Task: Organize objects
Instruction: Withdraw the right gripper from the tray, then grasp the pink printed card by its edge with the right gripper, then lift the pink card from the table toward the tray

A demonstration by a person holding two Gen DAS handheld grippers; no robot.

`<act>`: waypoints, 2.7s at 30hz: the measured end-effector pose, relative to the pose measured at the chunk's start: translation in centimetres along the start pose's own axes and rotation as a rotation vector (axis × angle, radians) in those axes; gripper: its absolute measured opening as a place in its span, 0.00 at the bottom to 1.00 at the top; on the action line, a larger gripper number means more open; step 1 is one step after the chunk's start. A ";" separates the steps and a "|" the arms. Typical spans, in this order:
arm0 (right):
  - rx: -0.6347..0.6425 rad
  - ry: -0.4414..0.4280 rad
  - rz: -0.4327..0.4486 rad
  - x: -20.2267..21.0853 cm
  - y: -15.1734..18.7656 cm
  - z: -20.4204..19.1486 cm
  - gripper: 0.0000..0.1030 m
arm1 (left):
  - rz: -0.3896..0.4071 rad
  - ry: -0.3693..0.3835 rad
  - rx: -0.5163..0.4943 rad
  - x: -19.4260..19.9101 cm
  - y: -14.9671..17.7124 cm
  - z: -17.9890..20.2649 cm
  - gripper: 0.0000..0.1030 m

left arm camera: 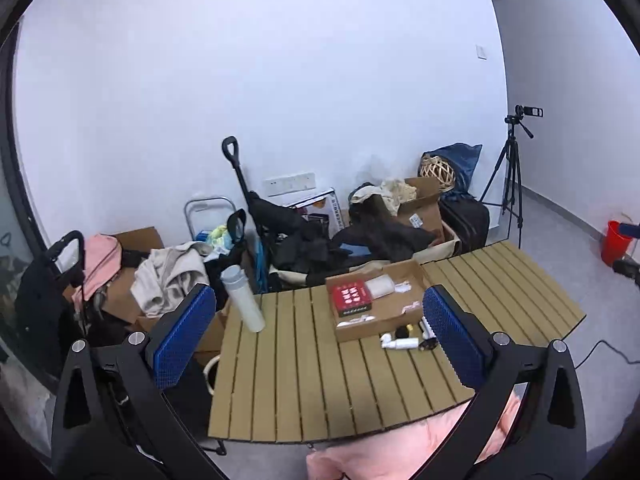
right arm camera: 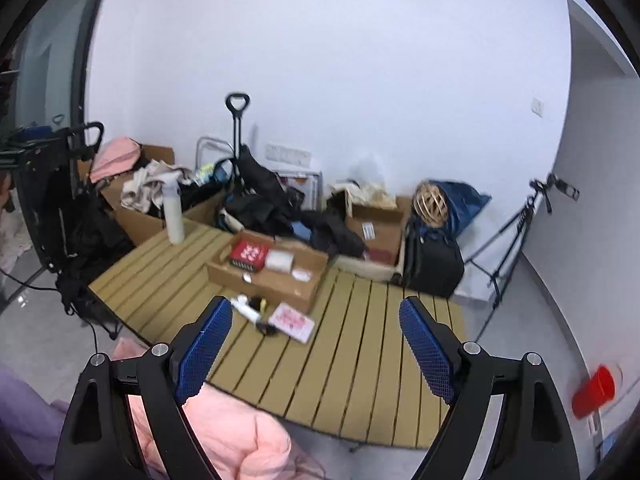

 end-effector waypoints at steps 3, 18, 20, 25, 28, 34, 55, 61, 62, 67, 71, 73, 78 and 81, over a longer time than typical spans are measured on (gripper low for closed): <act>0.000 -0.028 -0.034 -2.8 0.0 0.2 0.86 | -0.056 0.055 -0.015 -4.4 0.5 2.2 1.00; -0.311 -0.150 -0.473 -38.9 15.8 2.4 0.67 | -0.400 0.460 -0.066 -38.1 15.4 24.5 0.68; -0.354 -0.164 -0.515 -42.2 17.5 2.6 0.63 | -0.430 0.510 -0.002 -41.2 16.9 26.5 0.64; -0.430 -0.202 -0.580 -47.2 20.8 2.8 0.52 | -0.504 0.525 -0.026 -45.4 19.8 29.9 0.40; -0.464 -0.217 -0.597 -48.7 22.3 3.0 0.52 | -0.518 0.535 -0.062 -45.9 20.5 30.8 0.39; -0.538 -0.248 -0.586 -48.9 22.7 3.7 0.45 | -0.520 0.507 -0.040 -46.5 21.4 30.5 0.13; -0.419 -0.133 -0.461 -36.4 21.0 2.7 0.18 | -0.467 0.489 0.145 -33.3 23.1 25.5 0.33; -0.673 -0.207 -0.486 -38.9 25.0 3.7 0.90 | -0.442 0.511 0.058 -37.1 21.1 28.0 0.62; -0.704 -0.216 -0.477 -39.3 25.2 3.7 0.90 | -0.452 0.510 0.044 -38.3 20.8 28.6 0.62; -0.738 -0.168 -0.484 -41.9 26.2 2.8 0.58 | -0.531 0.562 -0.003 -44.3 21.0 32.1 0.61; -0.650 -0.081 -0.473 -43.6 25.5 2.5 0.53 | -0.594 0.583 -0.003 -46.3 22.9 33.8 0.55; -0.632 -0.064 -0.471 -44.4 25.2 2.8 0.41 | -0.551 0.566 -0.027 -45.8 22.6 34.0 0.49; -0.630 -0.046 -0.485 -44.6 24.9 3.7 0.34 | -0.569 0.543 0.021 -44.7 21.8 32.5 0.19; -0.658 -0.067 -0.454 -42.5 23.7 4.7 0.20 | -0.517 0.591 0.084 -41.8 20.5 31.4 0.14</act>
Point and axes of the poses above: each gripper's, at about its wrist camera, not at the fingertips, and x roughly against the way its jaws point, z to its right, y to its underside, the point moved 9 cm from there along -x, roughly the way its jaws point, and after that the axes turned 8 degrees about -x, right-handed, at the moved point
